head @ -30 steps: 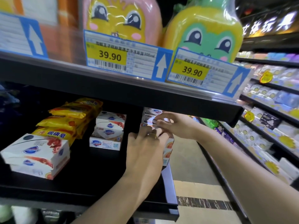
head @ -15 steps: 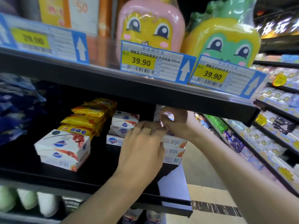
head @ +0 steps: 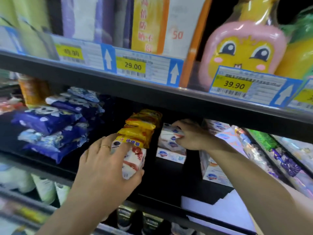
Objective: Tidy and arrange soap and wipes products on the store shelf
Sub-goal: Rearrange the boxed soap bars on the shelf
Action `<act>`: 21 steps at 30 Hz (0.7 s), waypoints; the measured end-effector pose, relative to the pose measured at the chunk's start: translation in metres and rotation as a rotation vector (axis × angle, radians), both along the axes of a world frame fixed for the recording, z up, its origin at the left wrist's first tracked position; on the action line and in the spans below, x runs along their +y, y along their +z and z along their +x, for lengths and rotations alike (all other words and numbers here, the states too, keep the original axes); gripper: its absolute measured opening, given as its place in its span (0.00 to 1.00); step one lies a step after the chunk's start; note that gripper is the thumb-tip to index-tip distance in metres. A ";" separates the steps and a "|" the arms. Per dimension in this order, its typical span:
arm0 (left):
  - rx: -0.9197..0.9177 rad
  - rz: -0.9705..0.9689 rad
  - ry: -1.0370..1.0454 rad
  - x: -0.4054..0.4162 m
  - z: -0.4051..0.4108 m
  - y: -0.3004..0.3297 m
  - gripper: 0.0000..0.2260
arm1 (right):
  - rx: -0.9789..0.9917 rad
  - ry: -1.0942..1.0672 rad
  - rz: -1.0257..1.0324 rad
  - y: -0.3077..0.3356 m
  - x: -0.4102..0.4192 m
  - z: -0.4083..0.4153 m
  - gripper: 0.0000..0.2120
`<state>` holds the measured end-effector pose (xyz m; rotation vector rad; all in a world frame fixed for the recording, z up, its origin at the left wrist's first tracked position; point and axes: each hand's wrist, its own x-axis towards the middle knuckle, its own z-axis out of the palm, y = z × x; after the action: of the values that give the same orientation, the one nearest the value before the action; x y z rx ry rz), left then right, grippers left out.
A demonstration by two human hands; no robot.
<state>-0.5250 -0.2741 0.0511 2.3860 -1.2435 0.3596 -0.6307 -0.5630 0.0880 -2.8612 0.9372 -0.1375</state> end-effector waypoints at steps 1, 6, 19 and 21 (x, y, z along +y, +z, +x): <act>0.053 -0.005 -0.016 0.001 0.002 -0.005 0.32 | 0.022 -0.012 0.015 -0.001 -0.001 0.003 0.28; 0.169 -0.146 -0.052 -0.003 0.011 -0.025 0.25 | 0.020 -0.056 0.061 -0.006 -0.004 0.011 0.21; 0.220 -0.383 -0.020 -0.019 -0.018 -0.025 0.24 | -0.207 0.011 -0.095 0.014 0.001 -0.014 0.20; 0.199 -0.443 -0.067 -0.025 -0.033 -0.014 0.24 | -0.225 -0.030 -0.061 0.025 -0.002 -0.030 0.19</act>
<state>-0.5581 -0.2990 0.0370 1.9470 -1.0259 0.3284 -0.6608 -0.5649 0.1134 -2.8094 0.9450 -0.4884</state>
